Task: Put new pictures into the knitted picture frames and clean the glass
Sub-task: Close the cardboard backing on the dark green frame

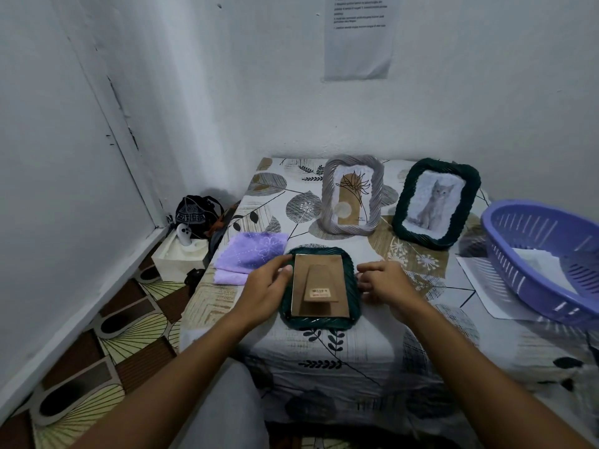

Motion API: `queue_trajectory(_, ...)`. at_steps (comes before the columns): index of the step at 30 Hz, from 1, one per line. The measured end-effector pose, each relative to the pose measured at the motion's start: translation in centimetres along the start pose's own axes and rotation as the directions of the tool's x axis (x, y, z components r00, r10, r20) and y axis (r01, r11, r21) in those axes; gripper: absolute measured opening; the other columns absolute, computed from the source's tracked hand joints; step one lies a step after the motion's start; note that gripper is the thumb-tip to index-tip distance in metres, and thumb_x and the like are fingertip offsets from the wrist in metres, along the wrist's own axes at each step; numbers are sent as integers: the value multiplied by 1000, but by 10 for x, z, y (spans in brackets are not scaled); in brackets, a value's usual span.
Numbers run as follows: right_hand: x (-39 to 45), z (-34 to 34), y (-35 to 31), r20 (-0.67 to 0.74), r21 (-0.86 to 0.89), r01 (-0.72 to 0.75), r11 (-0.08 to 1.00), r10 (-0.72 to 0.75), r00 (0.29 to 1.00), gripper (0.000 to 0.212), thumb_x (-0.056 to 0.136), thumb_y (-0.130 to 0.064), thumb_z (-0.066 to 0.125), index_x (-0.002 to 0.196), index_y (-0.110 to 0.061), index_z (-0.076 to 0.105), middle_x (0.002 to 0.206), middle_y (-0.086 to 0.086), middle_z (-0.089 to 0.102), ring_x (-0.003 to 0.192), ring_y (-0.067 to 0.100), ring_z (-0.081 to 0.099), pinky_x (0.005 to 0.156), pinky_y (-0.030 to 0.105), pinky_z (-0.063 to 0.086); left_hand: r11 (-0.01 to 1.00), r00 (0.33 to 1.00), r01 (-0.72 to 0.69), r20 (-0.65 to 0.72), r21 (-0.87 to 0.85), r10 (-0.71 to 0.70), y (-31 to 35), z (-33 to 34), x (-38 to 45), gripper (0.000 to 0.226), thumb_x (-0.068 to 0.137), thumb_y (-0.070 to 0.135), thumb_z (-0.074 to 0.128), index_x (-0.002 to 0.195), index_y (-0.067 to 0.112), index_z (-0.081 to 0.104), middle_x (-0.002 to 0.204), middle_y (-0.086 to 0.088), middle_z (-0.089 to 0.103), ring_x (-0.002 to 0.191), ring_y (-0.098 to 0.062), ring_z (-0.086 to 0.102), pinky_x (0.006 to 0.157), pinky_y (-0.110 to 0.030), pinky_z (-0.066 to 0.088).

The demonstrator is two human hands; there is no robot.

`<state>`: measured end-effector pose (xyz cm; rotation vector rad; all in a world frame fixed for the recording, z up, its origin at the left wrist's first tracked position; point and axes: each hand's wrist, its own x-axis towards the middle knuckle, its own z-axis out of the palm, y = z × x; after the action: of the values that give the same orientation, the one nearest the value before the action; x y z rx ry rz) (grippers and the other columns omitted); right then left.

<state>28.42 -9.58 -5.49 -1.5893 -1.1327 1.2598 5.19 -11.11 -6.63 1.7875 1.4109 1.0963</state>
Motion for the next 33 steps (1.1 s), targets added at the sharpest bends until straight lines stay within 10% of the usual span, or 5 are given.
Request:
queue_trajectory(5, -1, -3, 4, 5, 48, -16, 999, 16, 1000, 29, 87, 9, 52, 114, 6, 60, 82, 13, 63, 57, 14, 52, 54, 28, 42, 970, 981, 177, -44, -165, -187, -5, 5, 0, 40, 86, 46, 46, 118, 27, 60, 115, 2, 66, 108, -17, 61, 97, -48, 49)
queue_trajectory(11, -7, -23, 8, -10, 38, -10, 999, 10, 1000, 22, 87, 8, 53, 103, -1, 65, 74, 10, 60, 57, 15, 50, 56, 29, 45, 966, 982, 183, -12, -180, -188, 2, 20, -1, 24, 83, 48, 49, 101, 40, 65, 106, 5, 69, 103, -17, 65, 92, -49, 51)
queue_trajectory(16, -4, -39, 12, -10, 7, -6, 1000, 6, 1000, 22, 88, 6, 54, 107, -1, 63, 79, 14, 61, 59, 17, 51, 55, 30, 44, 995, 995, 97, -2, -35, -97, 12, 33, 4, 22, 91, 23, 60, 111, 16, 65, 106, 0, 68, 95, -10, 63, 85, -34, 55)
queue_trajectory(22, 10, -41, 10, 70, -443, 258, 859, -254, 965, 40, 83, -6, 65, 122, -13, 62, 116, 7, 64, 100, 22, 60, 87, 43, 53, 959, 996, -69, 66, 276, 53, 5, 29, 33, 35, 83, 12, 66, 119, 12, 65, 115, -4, 67, 105, -14, 58, 92, -30, 46)
queue_trajectory(33, 39, -42, 9, 312, -735, 365, 572, -193, 930, 68, 82, -44, 67, 143, -30, 40, 146, -1, 36, 135, 26, 24, 109, 49, 28, 787, 923, -274, 380, 552, 55, -22, 23, 66, 92, 63, 81, 36, 139, 32, 46, 150, 15, 36, 138, -11, 24, 110, -48, 11)
